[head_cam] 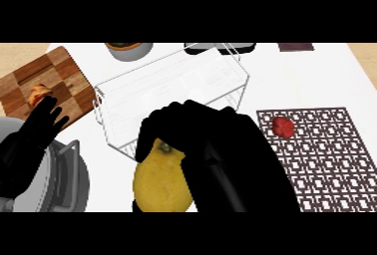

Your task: Pick the lemon from the placemat and place it in the tiered shelf

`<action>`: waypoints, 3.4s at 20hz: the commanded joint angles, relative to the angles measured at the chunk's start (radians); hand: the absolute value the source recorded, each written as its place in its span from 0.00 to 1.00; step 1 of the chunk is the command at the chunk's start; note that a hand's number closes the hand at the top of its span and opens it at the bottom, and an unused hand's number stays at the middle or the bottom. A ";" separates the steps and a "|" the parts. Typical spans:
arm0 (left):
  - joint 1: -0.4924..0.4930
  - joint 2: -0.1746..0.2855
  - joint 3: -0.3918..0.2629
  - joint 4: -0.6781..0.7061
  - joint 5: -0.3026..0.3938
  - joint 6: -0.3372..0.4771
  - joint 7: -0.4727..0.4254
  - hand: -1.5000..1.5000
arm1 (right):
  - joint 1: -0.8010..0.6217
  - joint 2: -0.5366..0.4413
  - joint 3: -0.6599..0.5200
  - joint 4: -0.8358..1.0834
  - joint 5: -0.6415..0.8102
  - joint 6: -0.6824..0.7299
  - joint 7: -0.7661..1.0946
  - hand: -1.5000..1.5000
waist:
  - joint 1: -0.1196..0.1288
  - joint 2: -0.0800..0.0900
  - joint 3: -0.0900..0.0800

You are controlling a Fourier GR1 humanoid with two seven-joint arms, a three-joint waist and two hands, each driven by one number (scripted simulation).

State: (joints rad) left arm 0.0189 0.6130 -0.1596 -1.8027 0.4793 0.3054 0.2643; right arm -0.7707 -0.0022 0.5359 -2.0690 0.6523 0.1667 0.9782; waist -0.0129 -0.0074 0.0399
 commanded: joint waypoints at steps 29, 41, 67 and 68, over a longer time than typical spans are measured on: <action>0.033 -0.068 -0.106 0.189 0.014 -0.010 0.013 0.50 | -0.482 -0.096 -0.364 0.709 -0.149 0.081 -0.302 1.00 | 0.029 0.046 -0.045; 0.006 -0.061 -0.111 0.178 0.026 0.007 0.041 0.50 | -0.549 -0.076 -0.384 0.884 -0.131 0.023 -0.444 1.00 | 0.024 0.034 -0.043; 0.039 -0.076 -0.128 0.176 0.030 0.043 0.015 0.50 | -0.616 -0.099 -0.789 1.006 -0.327 -0.358 -0.451 0.00 | -0.004 0.030 -0.043; 0.051 -0.052 -0.119 0.164 0.029 0.027 0.012 0.50 | -0.612 -0.108 -0.798 1.016 -0.310 -0.390 -0.451 0.00 | 0.006 0.027 -0.043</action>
State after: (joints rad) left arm -0.0210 0.6324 -0.1962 -1.7801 0.5003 0.3286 0.2396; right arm -1.3848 -0.0620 -0.2283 -1.0754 0.3133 -0.1676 0.5251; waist 0.0035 0.0043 0.0410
